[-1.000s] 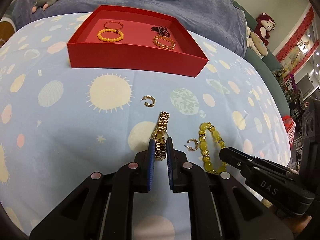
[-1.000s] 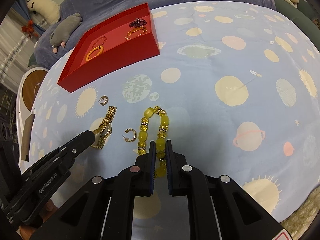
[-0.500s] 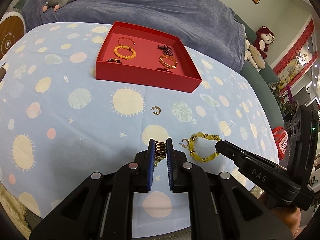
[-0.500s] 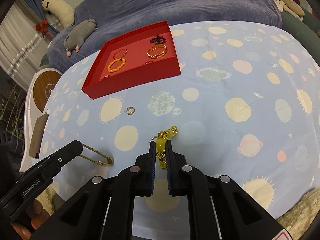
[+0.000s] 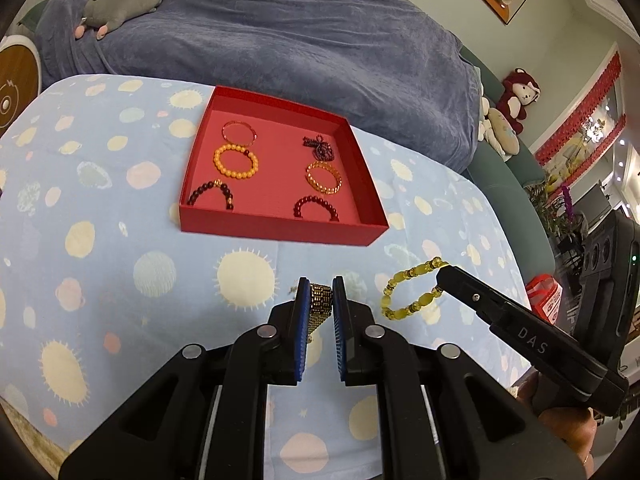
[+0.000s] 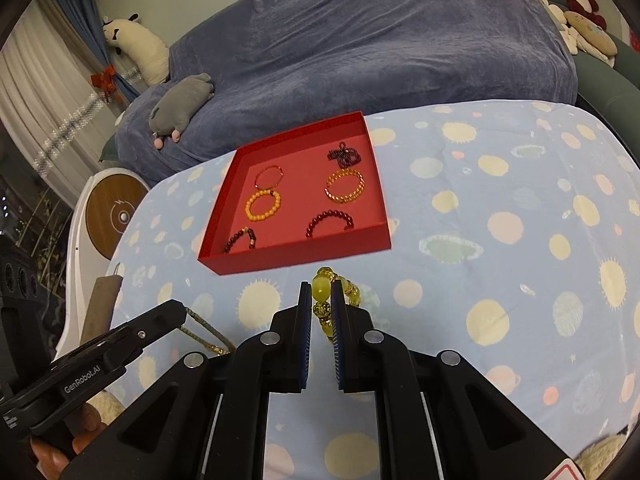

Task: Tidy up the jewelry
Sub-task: 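Carry the watch and yellow bracelet into the red box and open both tools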

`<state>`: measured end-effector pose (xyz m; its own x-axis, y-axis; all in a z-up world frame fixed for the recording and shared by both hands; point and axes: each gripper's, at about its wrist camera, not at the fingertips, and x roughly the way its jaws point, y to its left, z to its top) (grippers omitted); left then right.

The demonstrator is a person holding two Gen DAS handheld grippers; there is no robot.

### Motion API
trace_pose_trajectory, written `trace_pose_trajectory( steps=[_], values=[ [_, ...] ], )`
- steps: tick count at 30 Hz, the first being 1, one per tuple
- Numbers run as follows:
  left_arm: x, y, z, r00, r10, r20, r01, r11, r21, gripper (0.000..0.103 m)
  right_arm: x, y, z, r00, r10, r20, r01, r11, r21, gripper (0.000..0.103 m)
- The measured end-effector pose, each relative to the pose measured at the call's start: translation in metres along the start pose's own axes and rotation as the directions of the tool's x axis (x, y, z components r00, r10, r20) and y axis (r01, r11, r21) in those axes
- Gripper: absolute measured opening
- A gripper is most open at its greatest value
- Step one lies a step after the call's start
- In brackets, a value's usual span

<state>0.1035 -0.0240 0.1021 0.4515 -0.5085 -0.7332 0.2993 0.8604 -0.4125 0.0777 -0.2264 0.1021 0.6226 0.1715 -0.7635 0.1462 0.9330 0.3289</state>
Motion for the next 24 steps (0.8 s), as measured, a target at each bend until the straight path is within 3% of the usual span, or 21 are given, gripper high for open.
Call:
trace_pose_trajectory(
  steps=[9, 16, 18, 24],
  values=[
    [0.027, 0.001, 0.082, 0.997, -0.033, 0.073, 0.034, 0.999, -0.008, 0.011, 0.055, 0.023, 0.075, 0.994, 0.107, 0.009, -0.107, 0.994, -0.002, 0.009],
    [0.079, 0.028, 0.112, 0.996, -0.075, 0.048, 0.081, 0.985, -0.154, 0.007, 0.120, 0.022, 0.108, 0.988, 0.149, -0.050, -0.145, 0.986, 0.081, 0.009],
    [0.096, 0.035, 0.112, 0.998, -0.063, 0.022, 0.066, 0.982, -0.174, 0.007, 0.138, 0.019, 0.110, 0.987, 0.140, -0.075, -0.133, 0.987, 0.094, 0.009],
    [0.117, 0.049, 0.110, 0.997, 0.074, -0.011, -0.075, 0.989, -0.129, 0.007, 0.173, 0.012, 0.108, 0.987, 0.091, -0.136, -0.081, 0.994, 0.078, 0.010]
  ],
)
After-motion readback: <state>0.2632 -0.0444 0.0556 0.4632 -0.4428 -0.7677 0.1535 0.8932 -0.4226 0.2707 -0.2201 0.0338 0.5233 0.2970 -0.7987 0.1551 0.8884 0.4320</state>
